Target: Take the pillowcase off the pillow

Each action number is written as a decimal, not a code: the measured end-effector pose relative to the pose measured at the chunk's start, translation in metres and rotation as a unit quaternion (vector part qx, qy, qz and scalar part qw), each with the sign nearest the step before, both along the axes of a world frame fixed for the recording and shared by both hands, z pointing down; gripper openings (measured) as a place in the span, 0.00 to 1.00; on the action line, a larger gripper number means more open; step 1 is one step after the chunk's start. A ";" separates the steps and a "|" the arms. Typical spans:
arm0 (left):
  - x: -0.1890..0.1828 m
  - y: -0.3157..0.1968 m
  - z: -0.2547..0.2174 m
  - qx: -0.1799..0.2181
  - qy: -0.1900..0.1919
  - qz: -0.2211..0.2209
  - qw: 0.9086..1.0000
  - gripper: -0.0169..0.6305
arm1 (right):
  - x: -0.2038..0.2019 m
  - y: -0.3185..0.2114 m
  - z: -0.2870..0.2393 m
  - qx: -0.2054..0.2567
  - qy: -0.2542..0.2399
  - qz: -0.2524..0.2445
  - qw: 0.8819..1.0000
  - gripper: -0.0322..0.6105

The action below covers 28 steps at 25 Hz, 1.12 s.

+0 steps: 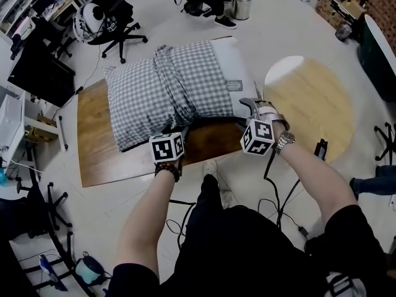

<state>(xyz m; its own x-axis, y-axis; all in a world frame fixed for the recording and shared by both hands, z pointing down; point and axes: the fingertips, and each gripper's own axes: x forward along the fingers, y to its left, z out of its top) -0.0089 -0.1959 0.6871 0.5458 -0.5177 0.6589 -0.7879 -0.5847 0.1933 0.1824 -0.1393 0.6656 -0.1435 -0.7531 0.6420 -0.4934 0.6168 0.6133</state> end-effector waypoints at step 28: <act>-0.073 -0.079 0.001 0.031 0.006 -0.135 0.990 0.03 | 0.054 -0.064 -0.008 0.091 0.098 0.040 0.990 0.11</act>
